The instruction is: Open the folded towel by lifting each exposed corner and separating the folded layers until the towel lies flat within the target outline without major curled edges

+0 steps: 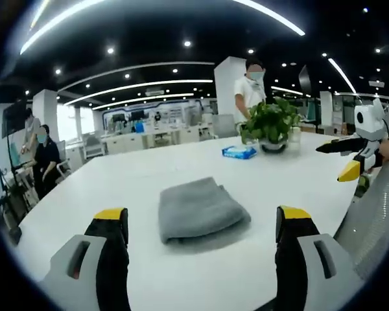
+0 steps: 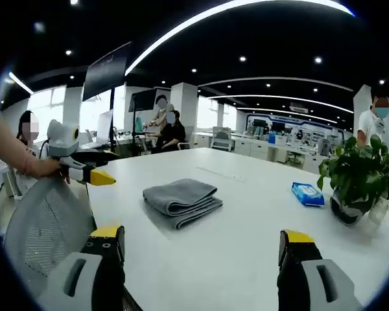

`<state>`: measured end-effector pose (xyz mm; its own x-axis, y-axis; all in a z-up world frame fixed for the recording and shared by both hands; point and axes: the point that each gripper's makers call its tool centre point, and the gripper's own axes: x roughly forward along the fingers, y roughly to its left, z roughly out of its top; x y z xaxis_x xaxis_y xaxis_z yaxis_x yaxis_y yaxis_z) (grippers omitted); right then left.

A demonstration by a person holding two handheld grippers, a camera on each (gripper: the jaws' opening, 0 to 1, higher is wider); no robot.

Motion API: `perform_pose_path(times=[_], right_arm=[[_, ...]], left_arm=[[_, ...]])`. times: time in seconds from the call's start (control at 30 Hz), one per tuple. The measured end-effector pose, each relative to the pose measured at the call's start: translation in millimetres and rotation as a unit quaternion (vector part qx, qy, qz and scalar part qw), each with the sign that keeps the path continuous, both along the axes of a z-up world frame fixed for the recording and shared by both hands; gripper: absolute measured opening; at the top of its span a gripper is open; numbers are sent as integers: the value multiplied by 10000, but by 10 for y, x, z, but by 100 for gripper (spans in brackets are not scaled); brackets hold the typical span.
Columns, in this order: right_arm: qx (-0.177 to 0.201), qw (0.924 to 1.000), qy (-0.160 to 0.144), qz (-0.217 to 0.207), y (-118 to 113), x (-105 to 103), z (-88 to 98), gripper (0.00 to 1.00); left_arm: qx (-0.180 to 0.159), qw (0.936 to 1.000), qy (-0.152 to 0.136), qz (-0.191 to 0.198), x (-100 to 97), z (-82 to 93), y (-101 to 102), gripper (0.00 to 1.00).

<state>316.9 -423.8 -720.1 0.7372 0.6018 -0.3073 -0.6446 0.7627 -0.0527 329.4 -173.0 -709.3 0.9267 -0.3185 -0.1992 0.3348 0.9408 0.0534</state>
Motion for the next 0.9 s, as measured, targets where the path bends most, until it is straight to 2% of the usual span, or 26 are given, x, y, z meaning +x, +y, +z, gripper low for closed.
perform_pose_path(times=[0.13, 0.27, 0.53, 0.77, 0.9], right_arm=[[-36, 10000, 74, 50, 18, -16, -36, 100], [-171, 9992, 320, 190, 66, -59, -152, 100], [-120, 9992, 353, 117, 34, -50, -152, 100], [-317, 9988, 314, 185, 40, -55, -187, 100], [-260, 9989, 354, 183, 46, -54, -183, 100]], left_arm=[[91, 9998, 146, 47, -2, -69, 20, 96], [81, 9992, 390, 33, -15, -154, 16, 92], [71, 9989, 461, 31, -23, -177, 12, 91], [76, 9985, 534, 33, -34, -197, 0, 89], [81, 9983, 569, 29, -43, -204, -16, 89]])
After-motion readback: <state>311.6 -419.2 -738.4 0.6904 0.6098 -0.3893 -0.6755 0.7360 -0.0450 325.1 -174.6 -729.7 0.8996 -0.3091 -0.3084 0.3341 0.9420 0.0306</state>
